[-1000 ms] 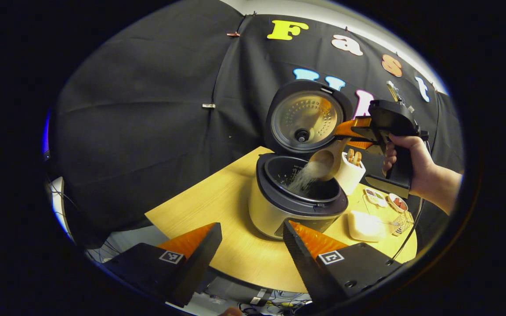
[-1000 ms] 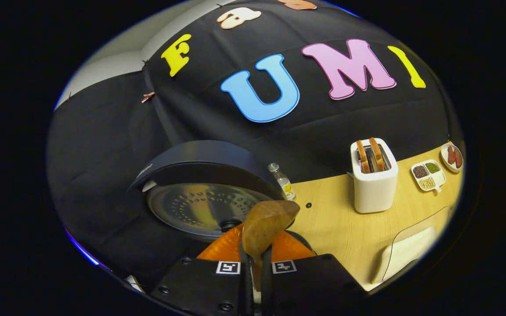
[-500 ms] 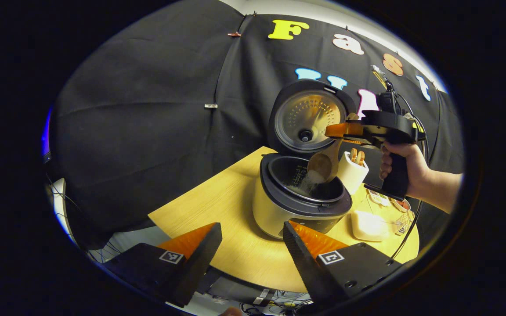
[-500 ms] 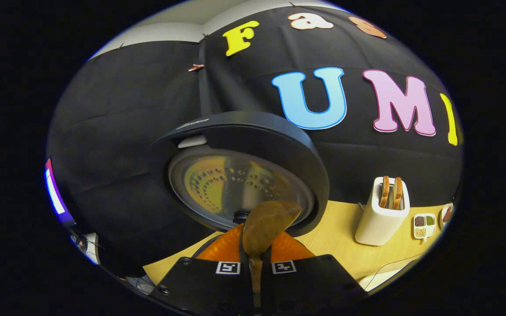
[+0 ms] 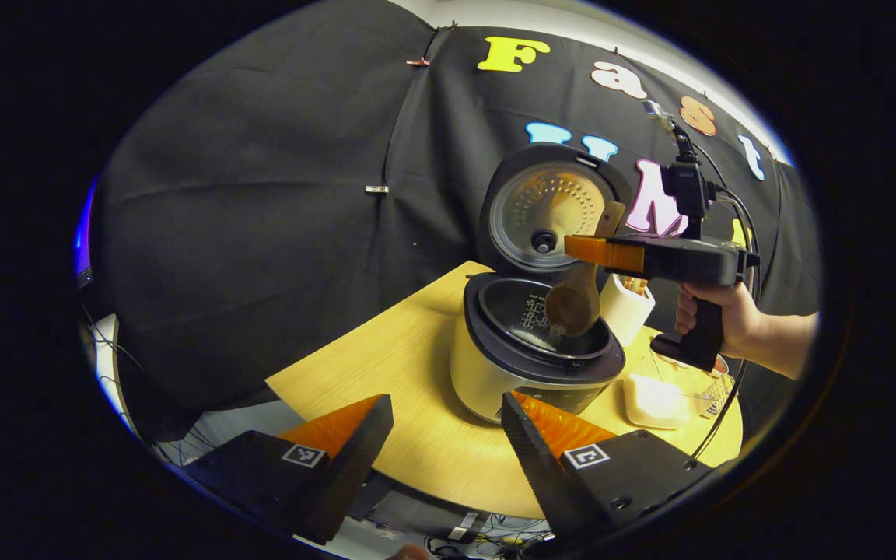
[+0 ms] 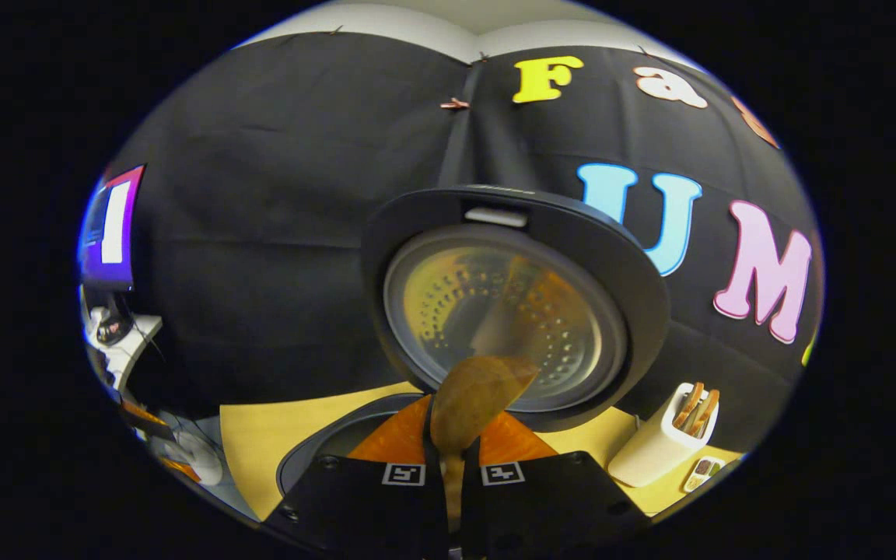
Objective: Close the left gripper, press the button to open the rice cooker; take a wooden spoon from the chopstick holder with the right hand, scoop a spoonful of rice and pour it into the rice cooker, then put the wooden spoon back into the chopstick holder.
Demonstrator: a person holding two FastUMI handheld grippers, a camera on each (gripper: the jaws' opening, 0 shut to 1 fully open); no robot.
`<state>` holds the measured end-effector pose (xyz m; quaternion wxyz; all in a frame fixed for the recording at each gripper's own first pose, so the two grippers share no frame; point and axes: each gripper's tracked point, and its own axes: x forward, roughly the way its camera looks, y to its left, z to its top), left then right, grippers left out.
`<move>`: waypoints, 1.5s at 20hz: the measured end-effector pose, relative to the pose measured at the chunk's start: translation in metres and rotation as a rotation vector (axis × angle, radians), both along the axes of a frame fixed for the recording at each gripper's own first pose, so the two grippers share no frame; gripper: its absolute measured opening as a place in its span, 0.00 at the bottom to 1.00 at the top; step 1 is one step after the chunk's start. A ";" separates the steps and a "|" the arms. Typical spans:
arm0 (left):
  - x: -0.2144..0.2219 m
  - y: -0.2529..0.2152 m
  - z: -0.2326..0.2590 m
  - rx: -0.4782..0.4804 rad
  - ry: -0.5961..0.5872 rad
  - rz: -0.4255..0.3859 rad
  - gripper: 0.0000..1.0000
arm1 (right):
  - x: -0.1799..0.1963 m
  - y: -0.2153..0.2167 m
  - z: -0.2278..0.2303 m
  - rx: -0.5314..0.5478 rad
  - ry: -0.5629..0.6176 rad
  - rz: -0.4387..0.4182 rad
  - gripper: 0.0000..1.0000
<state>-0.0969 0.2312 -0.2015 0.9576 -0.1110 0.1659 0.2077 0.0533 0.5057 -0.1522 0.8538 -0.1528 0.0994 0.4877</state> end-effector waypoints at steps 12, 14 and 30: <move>0.010 -0.030 0.018 0.040 -0.028 -0.069 0.95 | 0.050 -0.084 0.081 0.361 0.261 -0.334 0.11; 0.017 -0.041 0.023 0.043 -0.038 -0.096 0.95 | 0.065 -0.123 0.098 0.445 0.295 -0.419 0.11; 0.082 -0.098 0.089 0.110 -0.123 -0.129 0.95 | 0.157 -0.541 0.092 0.561 0.209 -1.101 0.11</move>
